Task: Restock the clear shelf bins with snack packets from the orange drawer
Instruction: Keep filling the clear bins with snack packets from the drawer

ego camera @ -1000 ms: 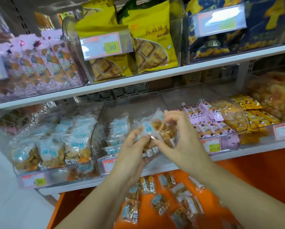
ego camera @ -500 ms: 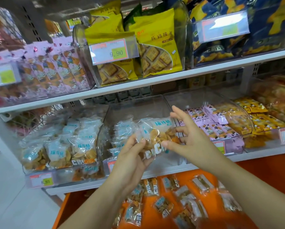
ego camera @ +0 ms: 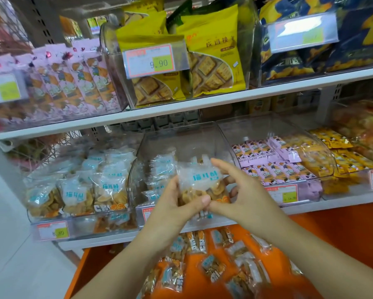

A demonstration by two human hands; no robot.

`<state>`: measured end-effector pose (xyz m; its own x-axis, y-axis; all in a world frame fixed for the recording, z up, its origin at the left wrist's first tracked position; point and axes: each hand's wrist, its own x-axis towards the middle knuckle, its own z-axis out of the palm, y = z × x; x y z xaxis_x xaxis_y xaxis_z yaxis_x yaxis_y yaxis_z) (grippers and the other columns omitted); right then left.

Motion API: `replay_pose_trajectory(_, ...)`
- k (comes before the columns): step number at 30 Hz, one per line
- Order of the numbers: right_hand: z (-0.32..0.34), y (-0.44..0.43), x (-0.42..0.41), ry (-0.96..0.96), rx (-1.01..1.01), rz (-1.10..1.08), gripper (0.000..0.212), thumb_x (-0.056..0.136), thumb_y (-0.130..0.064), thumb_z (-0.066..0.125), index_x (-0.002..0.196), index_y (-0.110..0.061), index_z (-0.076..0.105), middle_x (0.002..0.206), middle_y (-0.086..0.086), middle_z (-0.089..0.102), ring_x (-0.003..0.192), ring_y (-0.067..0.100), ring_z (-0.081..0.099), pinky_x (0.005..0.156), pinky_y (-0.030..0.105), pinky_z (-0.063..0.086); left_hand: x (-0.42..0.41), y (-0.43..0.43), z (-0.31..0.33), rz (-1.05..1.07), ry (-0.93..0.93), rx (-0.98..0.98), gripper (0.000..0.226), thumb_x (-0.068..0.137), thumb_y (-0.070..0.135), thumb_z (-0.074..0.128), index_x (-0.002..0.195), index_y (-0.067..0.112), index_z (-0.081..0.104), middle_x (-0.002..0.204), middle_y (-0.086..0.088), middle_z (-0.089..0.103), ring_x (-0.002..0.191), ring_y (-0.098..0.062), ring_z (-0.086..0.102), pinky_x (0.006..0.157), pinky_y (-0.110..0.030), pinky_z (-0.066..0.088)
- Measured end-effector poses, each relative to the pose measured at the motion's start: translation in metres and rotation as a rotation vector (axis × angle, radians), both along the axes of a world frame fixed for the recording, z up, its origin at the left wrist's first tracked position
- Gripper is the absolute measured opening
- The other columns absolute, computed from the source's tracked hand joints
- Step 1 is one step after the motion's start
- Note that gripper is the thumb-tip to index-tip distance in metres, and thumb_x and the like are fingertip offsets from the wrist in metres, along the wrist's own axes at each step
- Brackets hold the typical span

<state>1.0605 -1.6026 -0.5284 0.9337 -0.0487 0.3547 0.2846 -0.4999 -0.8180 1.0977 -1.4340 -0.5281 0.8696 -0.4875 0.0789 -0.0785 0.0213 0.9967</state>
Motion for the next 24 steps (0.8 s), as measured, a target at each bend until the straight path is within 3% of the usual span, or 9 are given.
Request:
replay_pose_trajectory(2, -0.003, 0.008, -0.003, 0.035, -0.104, 0.041, 0.086, 0.069, -0.041, 0.077, 0.136, -0.055, 0.025, 0.116, -0.041, 0.039, 0.095, -0.022, 0.044, 0.078, 0.003, 0.039, 0.000, 0.007, -0.006, 0.049, -0.004, 0.026, 0.055, 0.072, 0.025, 0.078, 0.121, 0.018, 0.054, 0.109, 0.002, 0.071, 0.103, -0.016, 0.066, 0.086, -0.030, 0.053)
replay_pose_trajectory(5, 0.000, 0.015, -0.001, 0.129, -0.175, 0.138, 0.090, 0.072, -0.047, 0.074, 0.134, -0.062, 0.010, 0.125, -0.044, 0.030, 0.109, -0.019, 0.041, 0.086, 0.007, 0.038, 0.003, 0.020, -0.009, 0.146, -0.018, 0.013, 0.042, 0.076, 0.018, 0.074, 0.114, 0.018, 0.057, 0.101, 0.007, 0.072, 0.096, -0.009, 0.068, 0.082, -0.025, 0.052)
replay_pose_trajectory(9, 0.018, 0.008, 0.029, 0.072, -0.098, -0.037, 0.056, 0.092, -0.028, 0.057, 0.143, -0.033, 0.033, 0.131, -0.017, 0.048, 0.101, -0.007, 0.052, 0.080, 0.006, 0.042, 0.028, 0.044, 0.002, 0.304, -0.115, 0.004, 0.019, 0.082, 0.016, 0.071, 0.086, 0.024, 0.054, 0.087, 0.011, 0.072, 0.087, -0.006, 0.068, 0.073, -0.026, 0.051)
replay_pose_trajectory(11, 0.019, 0.005, 0.061, 0.093, -0.307, -0.104, 0.043, 0.096, -0.020, 0.052, 0.139, -0.021, 0.045, 0.133, -0.004, 0.052, 0.107, 0.005, 0.053, 0.085, 0.009, 0.039, 0.041, 0.053, 0.007, 0.328, -0.154, -0.028, 0.025, 0.083, 0.015, 0.070, 0.078, 0.026, 0.048, 0.078, 0.013, 0.070, 0.076, -0.002, 0.065, 0.062, -0.018, 0.047)
replay_pose_trajectory(14, -0.001, 0.007, 0.125, 0.226, -0.603, -0.101, 0.037, 0.093, -0.018, 0.055, 0.130, -0.014, 0.055, 0.129, 0.004, 0.056, 0.116, 0.024, 0.054, 0.091, 0.024, 0.037, 0.054, 0.055, 0.006, 0.333, -0.183, -0.028, 0.025, 0.084, 0.015, 0.070, 0.083, 0.025, 0.047, 0.065, 0.021, 0.062, 0.059, 0.007, 0.057, 0.051, -0.008, 0.041)
replay_pose_trajectory(17, -0.024, 0.011, 0.175, 0.391, -0.745, -0.085, 0.042, 0.090, -0.017, 0.059, 0.130, -0.008, 0.050, 0.129, 0.014, 0.056, 0.119, 0.032, 0.051, 0.093, 0.033, 0.042, 0.066, 0.056, -0.004, 0.344, -0.194, -0.020, 0.028, 0.082, 0.018, 0.072, 0.095, 0.025, 0.049, 0.079, 0.017, 0.065, 0.072, 0.004, 0.062, 0.063, -0.012, 0.046)
replay_pose_trajectory(19, -0.033, 0.010, 0.196, 0.477, -0.826, -0.101, 0.048, 0.088, -0.015, 0.060, 0.132, -0.007, 0.043, 0.129, 0.017, 0.054, 0.119, 0.032, 0.050, 0.091, 0.035, 0.043, 0.074, 0.058, -0.009, 0.363, -0.190, -0.030, 0.030, 0.083, 0.016, 0.071, 0.100, 0.022, 0.047, 0.076, 0.019, 0.062, 0.070, 0.006, 0.059, 0.064, -0.010, 0.045)
replay_pose_trajectory(21, -0.040, 0.006, 0.213, 0.522, -0.849, -0.109, 0.052, 0.086, -0.011, 0.061, 0.133, -0.012, 0.040, 0.130, 0.015, 0.052, 0.121, 0.030, 0.045, 0.091, 0.036, 0.044, 0.080, 0.058, -0.012, 0.381, -0.187, -0.043, 0.044, 0.084, 0.016, 0.071, 0.120, 0.018, 0.045, 0.099, 0.015, 0.066, 0.086, 0.005, 0.063, 0.076, -0.015, 0.050)
replay_pose_trajectory(24, -0.050, -0.001, 0.229, 0.543, -0.920, -0.071, 0.073, 0.082, -0.007, 0.061, 0.146, -0.022, 0.029, 0.142, 0.009, 0.042, 0.130, 0.029, 0.037, 0.100, 0.037, 0.041, 0.087, 0.054, -0.013, 0.399, -0.213, -0.043, 0.065, 0.086, 0.015, 0.069, 0.138, 0.029, 0.033, 0.126, 0.009, 0.057, 0.105, 0.003, 0.059, 0.089, -0.016, 0.050)
